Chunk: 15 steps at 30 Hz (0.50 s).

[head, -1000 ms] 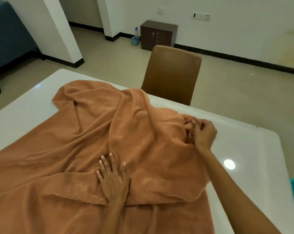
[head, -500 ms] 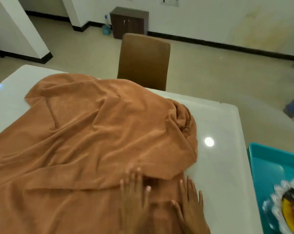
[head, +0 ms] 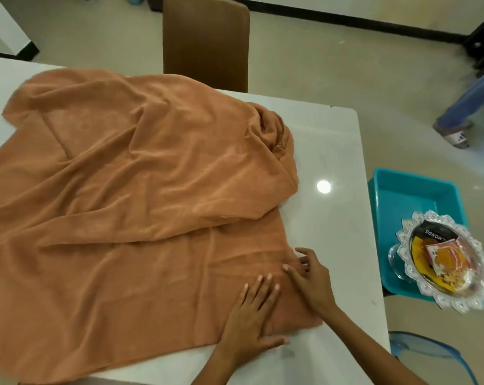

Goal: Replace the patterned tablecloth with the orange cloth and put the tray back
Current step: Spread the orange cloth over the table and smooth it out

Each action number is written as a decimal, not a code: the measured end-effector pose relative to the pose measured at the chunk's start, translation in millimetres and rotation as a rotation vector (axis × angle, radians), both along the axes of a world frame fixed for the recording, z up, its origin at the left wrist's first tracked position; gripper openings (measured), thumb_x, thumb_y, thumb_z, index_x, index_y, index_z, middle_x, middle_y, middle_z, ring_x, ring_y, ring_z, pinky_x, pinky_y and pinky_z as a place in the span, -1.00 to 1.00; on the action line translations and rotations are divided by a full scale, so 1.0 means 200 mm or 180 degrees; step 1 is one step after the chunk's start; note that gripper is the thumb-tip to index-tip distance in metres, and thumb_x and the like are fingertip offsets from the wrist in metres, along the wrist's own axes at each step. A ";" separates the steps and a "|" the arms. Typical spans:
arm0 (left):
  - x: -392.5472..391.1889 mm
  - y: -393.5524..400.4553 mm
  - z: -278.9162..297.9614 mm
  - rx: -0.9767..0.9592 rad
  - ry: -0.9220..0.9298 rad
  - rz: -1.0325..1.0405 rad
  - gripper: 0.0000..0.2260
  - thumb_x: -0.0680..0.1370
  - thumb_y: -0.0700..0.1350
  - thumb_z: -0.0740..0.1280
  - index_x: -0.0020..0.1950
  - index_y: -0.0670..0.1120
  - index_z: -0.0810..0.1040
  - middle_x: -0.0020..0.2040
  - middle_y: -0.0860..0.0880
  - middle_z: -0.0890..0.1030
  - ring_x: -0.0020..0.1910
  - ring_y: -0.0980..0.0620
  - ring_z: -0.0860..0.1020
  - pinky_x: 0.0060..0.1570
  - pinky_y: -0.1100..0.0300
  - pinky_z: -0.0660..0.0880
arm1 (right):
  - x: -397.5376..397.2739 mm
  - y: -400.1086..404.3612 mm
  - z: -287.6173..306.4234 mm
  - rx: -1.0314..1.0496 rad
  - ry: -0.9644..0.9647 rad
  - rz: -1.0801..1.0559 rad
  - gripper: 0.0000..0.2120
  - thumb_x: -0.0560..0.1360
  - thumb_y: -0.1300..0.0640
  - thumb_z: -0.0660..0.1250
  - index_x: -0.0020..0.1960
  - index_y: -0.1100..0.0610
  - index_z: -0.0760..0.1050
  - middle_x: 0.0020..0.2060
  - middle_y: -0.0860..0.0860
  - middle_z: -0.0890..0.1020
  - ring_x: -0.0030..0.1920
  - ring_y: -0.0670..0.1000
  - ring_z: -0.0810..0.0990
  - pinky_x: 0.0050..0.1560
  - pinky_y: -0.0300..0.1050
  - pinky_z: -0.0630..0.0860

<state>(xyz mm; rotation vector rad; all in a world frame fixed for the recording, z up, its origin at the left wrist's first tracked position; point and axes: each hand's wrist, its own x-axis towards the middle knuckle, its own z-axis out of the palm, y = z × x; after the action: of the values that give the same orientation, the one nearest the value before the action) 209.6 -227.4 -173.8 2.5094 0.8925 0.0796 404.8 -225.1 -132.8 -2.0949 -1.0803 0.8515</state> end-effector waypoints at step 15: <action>-0.05 -0.04 0.01 -0.0049 0.0506 -0.0432 -0.37 0.50 0.32 0.06 0.48 0.00 0.27 0.51 -0.05 0.22 0.50 -0.04 0.10 0.41 -0.03 -0.01 | 0.03 -0.16 0.14 0.0146 -0.0052 0.0338 -0.60 0.38 0.25 0.46 0.12 -0.06 0.47 0.08 -0.09 0.55 -0.09 -0.15 0.57 -0.11 -0.39 0.48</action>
<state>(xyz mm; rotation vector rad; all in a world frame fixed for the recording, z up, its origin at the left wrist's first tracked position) 200.3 -236.3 -171.3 2.5819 0.7771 -0.1721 411.6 -258.1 -104.2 -2.0248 -1.2175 0.8531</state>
